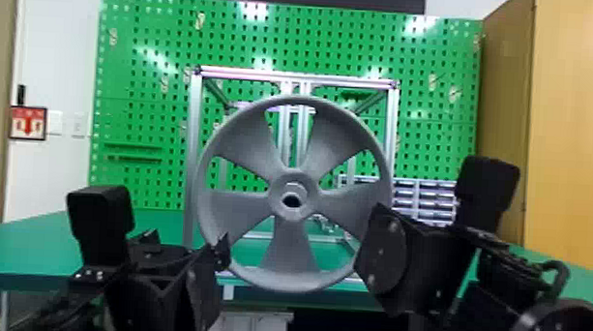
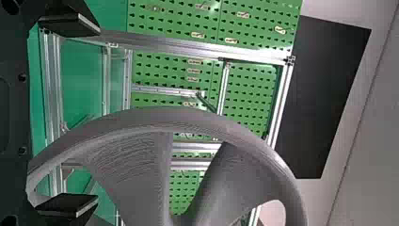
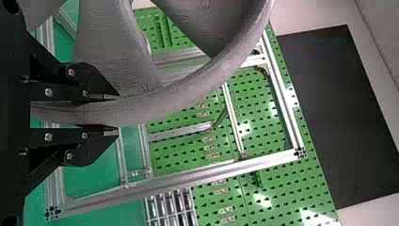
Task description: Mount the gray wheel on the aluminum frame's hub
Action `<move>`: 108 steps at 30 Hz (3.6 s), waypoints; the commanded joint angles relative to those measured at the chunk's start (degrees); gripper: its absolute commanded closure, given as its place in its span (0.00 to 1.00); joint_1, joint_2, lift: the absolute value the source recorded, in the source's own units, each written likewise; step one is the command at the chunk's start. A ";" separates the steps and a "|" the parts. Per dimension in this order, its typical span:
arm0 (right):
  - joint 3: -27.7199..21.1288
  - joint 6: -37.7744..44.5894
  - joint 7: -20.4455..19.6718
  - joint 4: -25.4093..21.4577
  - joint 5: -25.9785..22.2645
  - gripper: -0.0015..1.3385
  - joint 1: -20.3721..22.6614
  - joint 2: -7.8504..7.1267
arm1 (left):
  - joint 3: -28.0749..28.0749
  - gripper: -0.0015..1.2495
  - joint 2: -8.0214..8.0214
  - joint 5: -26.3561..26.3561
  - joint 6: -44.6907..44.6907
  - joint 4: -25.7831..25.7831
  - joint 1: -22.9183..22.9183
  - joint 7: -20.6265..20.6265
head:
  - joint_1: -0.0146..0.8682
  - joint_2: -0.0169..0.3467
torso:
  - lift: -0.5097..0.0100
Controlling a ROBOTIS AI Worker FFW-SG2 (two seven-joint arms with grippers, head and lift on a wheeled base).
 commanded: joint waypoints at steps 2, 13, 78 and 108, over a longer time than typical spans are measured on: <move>-0.11 -0.09 -0.07 0.00 -0.26 0.90 0.52 0.11 | -0.41 0.04 -0.23 0.30 -1.34 1.33 -0.39 0.00 | 0.01 0.06 | 0.02; 0.33 -1.23 -0.16 0.00 -0.87 0.90 0.78 0.11 | -1.99 0.09 -0.32 1.71 -5.38 4.94 -0.74 0.00 | 0.01 0.06 | 0.02; 1.38 -4.75 -0.25 6.06 -1.40 0.89 -1.06 0.11 | -1.46 0.67 -2.87 7.16 -13.03 15.75 -5.66 1.40 | 0.01 0.06 | 0.02; 1.65 -2.81 -0.78 14.15 -1.75 0.89 -7.13 0.11 | -4.72 0.62 -3.57 4.70 -11.80 20.23 -10.06 3.16 | 0.01 0.06 | 0.02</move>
